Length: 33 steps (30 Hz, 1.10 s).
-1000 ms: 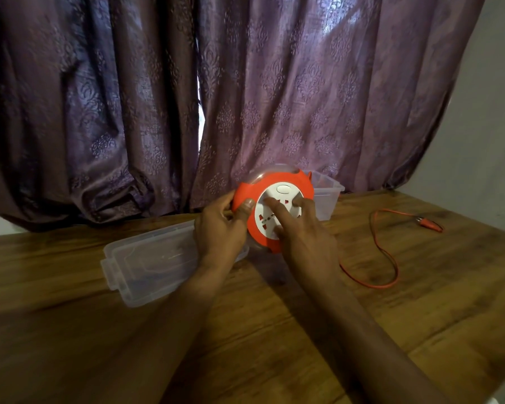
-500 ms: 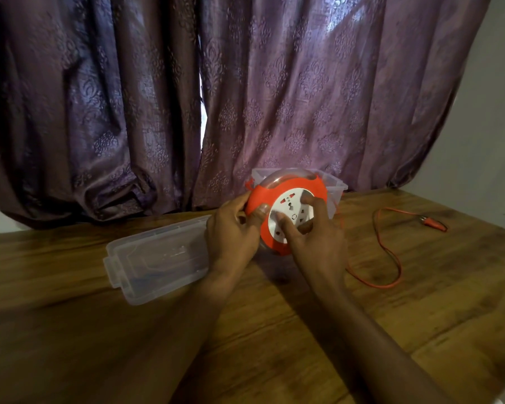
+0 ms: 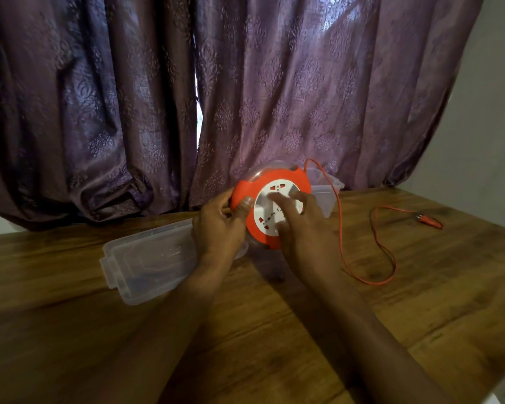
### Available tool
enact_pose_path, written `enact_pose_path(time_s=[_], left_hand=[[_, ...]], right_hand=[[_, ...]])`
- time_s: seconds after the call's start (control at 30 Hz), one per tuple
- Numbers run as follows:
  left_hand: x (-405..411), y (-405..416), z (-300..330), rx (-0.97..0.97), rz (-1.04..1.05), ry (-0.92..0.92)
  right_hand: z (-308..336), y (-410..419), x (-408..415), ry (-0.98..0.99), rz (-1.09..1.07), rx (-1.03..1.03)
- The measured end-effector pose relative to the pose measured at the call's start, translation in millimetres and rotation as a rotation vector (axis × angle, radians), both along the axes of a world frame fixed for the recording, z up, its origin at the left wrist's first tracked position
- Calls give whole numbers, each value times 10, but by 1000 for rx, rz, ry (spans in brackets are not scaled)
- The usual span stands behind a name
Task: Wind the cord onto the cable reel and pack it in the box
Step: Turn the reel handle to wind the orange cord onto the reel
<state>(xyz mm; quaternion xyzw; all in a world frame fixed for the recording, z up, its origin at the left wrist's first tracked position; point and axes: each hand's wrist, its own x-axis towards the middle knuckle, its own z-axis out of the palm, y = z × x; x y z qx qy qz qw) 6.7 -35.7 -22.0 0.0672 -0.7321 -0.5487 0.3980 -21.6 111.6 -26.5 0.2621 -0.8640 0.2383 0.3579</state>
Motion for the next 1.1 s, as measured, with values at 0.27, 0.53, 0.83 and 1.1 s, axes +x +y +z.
enact_pose_path(time_s=[0.27,0.53,0.83,1.1], left_hand=[[-15,-4,10,9,-6,2],[1,42,24,-4,-10,1],[19,100,4,-83,6,-4],[13,82,-22,-88,-1,-9]], right_hand=[[-14,-4,30,14,-66,174],[-44,4,-12,32,-114,107],[-48,21,1,-42,-146,-163],[-44,56,7,-104,-70,-259]])
